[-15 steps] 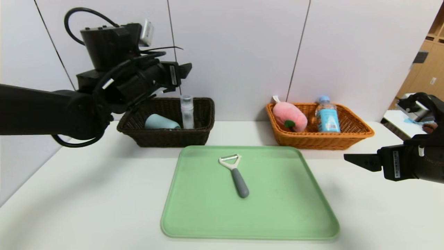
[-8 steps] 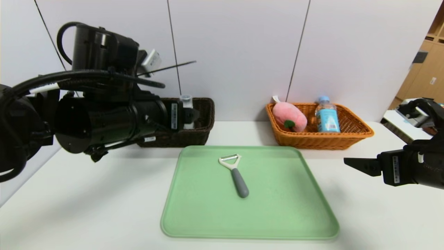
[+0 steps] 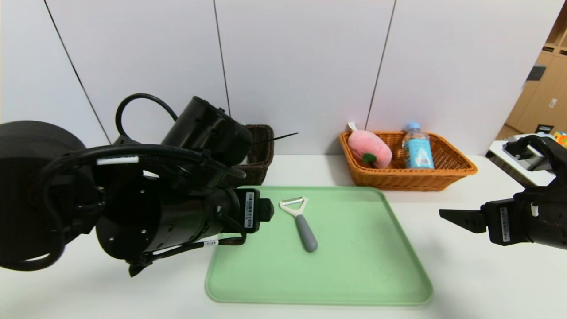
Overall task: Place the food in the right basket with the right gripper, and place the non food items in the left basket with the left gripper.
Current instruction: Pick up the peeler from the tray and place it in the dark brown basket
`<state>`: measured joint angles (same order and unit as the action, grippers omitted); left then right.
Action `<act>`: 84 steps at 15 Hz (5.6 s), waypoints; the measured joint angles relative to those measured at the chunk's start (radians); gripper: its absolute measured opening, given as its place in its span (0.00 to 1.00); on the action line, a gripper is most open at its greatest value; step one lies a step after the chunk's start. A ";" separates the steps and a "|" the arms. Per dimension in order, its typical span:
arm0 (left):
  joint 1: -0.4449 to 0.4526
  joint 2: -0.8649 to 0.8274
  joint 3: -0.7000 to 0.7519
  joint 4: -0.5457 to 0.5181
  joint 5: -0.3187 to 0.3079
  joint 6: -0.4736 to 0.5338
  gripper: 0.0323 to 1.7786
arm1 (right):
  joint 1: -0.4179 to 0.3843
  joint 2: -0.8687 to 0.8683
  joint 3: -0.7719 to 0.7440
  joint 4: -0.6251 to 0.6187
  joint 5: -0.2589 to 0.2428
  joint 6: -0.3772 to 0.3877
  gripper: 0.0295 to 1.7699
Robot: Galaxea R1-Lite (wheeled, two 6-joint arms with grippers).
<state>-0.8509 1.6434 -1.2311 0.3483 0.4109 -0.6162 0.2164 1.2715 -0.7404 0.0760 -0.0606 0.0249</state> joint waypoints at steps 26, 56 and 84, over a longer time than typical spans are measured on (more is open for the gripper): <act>-0.094 0.527 -0.375 0.104 0.078 -0.217 0.95 | 0.000 0.012 0.011 -0.051 0.001 -0.006 0.97; -0.052 0.521 -0.443 0.110 0.122 -0.127 0.15 | -0.026 0.033 0.042 -0.147 0.019 0.002 0.97; 0.643 0.365 -0.179 -0.729 -0.284 0.776 0.15 | -0.021 0.053 0.098 -0.216 0.039 -0.021 0.97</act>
<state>-0.2081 2.0085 -1.4096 -0.3809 0.1264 0.1596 0.1957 1.3243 -0.6428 -0.1400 -0.0215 0.0043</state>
